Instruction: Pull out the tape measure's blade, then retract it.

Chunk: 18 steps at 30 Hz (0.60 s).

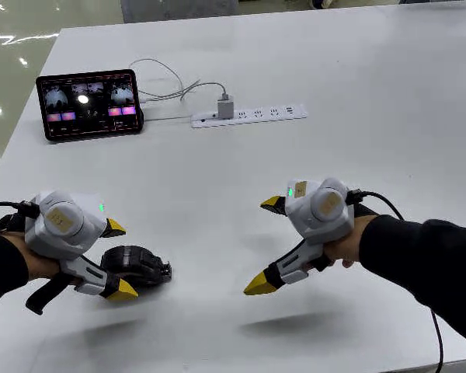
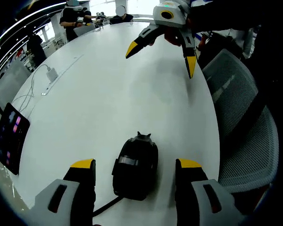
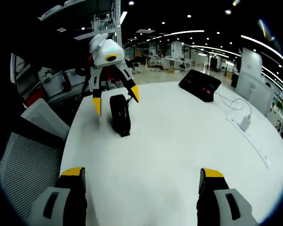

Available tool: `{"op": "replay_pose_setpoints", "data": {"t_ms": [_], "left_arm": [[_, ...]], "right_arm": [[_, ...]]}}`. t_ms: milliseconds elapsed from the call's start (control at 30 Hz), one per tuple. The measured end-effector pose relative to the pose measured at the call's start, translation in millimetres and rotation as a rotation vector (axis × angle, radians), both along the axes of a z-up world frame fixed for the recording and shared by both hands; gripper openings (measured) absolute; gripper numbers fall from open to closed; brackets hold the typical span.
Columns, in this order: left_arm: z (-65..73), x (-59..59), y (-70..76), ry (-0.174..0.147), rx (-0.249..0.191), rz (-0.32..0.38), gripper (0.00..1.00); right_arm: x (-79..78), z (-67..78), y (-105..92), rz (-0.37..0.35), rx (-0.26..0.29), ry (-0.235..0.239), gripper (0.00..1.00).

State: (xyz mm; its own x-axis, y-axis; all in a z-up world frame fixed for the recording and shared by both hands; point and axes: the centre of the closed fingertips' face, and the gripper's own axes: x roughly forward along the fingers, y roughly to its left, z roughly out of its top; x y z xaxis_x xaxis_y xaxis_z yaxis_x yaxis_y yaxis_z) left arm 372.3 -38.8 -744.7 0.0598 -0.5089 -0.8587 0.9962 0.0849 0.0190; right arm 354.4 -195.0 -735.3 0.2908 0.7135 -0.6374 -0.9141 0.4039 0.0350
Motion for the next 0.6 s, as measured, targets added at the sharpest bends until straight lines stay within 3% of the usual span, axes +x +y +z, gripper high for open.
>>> {"op": "replay_pose_setpoints", "data": {"t_ms": [233, 467, 500, 600], "left_arm": [[-5.7, -1.9, -3.8, 0.03, 0.028, -0.027, 0.49], [-9.9, 2.4, -1.1, 0.025, 0.07, -0.045, 0.36], [-10.4, 2.0, -0.7, 0.04, 0.074, -0.033, 0.35], [-9.8, 0.4, -0.1, 0.045, 0.081, -0.033, 0.34]], "right_arm": [[7.3, -4.5, 20.0, 0.045, -0.006, -0.006, 0.99], [10.2, -8.4, 37.0, 0.062, -0.003, 0.004, 0.99], [9.4, -9.6, 40.3, 0.068, -0.002, 0.008, 0.99], [8.2, -13.8, 47.7, 0.082, -0.008, 0.014, 0.99]]}}
